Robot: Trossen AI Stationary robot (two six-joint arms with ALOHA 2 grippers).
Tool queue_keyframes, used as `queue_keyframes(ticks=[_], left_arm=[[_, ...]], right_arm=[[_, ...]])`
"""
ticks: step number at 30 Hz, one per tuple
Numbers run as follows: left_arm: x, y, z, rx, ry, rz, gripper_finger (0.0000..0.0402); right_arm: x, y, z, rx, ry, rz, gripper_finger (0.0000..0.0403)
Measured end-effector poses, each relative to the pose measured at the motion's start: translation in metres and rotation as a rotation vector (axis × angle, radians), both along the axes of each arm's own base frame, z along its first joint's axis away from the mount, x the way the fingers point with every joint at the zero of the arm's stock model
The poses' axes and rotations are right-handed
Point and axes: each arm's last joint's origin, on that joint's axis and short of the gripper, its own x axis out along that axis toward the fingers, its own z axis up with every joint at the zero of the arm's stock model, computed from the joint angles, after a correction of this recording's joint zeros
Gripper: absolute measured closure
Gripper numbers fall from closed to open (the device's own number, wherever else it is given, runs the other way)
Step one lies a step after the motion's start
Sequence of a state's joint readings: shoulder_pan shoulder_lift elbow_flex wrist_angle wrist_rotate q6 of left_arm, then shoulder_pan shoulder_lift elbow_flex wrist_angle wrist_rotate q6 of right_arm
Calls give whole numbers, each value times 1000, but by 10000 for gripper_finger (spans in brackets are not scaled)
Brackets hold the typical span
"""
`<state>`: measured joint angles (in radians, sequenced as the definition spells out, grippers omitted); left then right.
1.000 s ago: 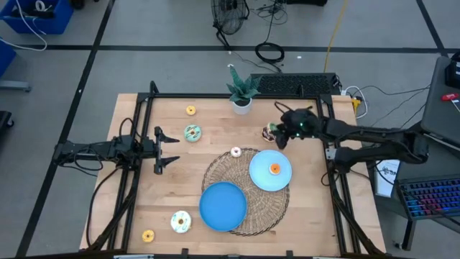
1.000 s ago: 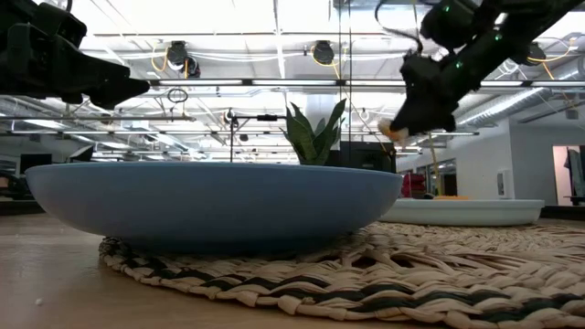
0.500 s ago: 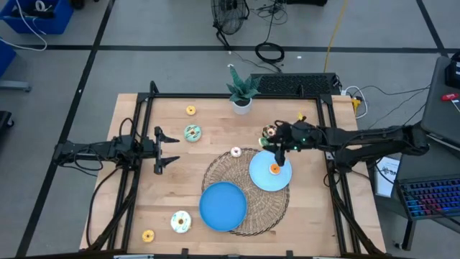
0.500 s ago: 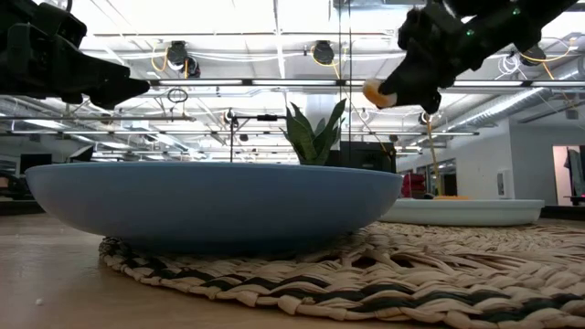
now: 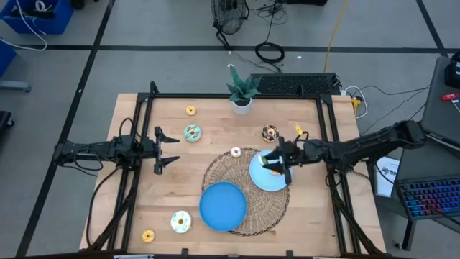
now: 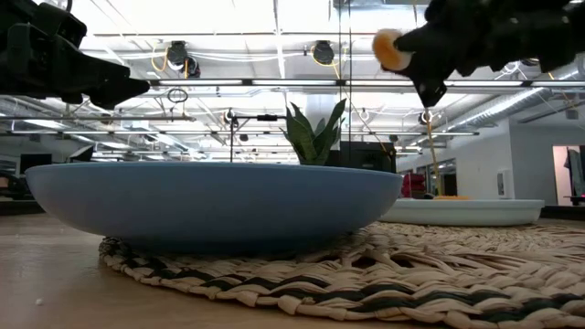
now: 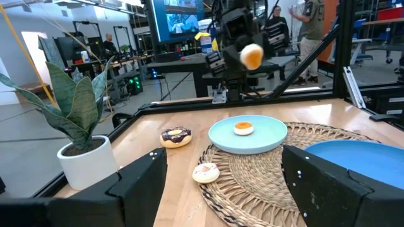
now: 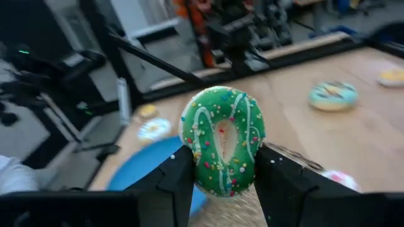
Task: Pick & Place donuts
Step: Put the small green donut on the light blue plate
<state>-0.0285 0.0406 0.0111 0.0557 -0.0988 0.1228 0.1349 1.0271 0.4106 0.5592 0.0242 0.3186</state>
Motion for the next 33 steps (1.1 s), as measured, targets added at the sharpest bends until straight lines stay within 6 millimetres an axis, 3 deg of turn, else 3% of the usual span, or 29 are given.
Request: queue_keyframes(ticks=[10,18,33], left_arm=[[0,0,0,0,0,0,96],[0,0,0,0,0,0,96],[0,0,0,0,0,0,96]], right_arm=[[-13,26,-2,9,-160,140,266],[-21,53,-3,-63,-192,285,266],[-34,69,26,-73,-520,351,266]])
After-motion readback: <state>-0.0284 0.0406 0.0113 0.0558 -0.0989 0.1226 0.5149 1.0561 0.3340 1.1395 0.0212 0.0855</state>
